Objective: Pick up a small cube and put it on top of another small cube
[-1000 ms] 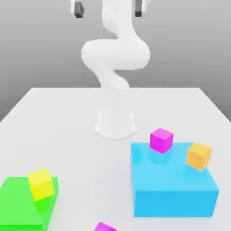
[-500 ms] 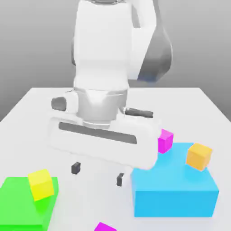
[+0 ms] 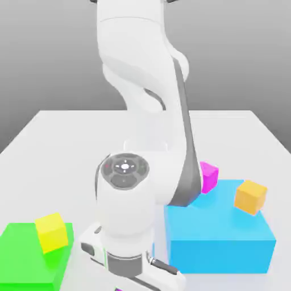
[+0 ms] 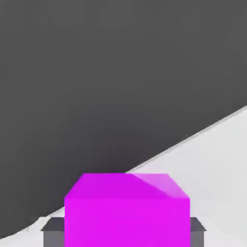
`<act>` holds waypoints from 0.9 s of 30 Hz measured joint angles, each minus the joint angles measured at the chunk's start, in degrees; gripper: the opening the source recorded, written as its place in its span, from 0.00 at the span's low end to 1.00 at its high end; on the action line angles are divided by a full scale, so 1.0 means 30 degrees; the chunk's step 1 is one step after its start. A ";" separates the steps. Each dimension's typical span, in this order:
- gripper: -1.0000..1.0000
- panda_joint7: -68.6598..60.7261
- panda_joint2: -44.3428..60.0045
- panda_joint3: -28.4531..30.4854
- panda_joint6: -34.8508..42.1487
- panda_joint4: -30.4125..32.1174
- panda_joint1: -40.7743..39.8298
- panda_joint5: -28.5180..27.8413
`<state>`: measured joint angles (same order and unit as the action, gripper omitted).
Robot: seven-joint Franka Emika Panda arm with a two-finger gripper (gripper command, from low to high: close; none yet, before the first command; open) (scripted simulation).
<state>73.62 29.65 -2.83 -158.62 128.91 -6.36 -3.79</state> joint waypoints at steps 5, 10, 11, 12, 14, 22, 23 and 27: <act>0.00 -0.0128 -0.1607 -0.0194 0.1270 0.0358 -0.0161 0.0180; 0.00 -0.2123 -0.4959 -0.1741 0.3331 0.1687 0.0549 0.0053; 0.00 -0.2802 -0.5633 -0.2201 0.3681 0.2019 0.0784 0.0099; 0.00 -0.3504 -0.6309 -0.2668 0.4034 0.2352 0.1020 0.0180; 0.00 -0.5065 -0.7677 -0.3545 0.4710 0.3030 0.1622 0.0528; 0.00 -1.2048 -1.3297 -0.5264 0.7431 0.5744 0.5827 0.2961; 0.00 -1.2935 -1.4001 -0.5406 0.7772 0.6081 0.6372 0.3286; 0.00 -1.3728 -1.3309 -0.5896 0.6063 0.7109 0.6911 0.3179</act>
<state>32.44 -10.27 -20.52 -140.43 150.24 14.37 5.74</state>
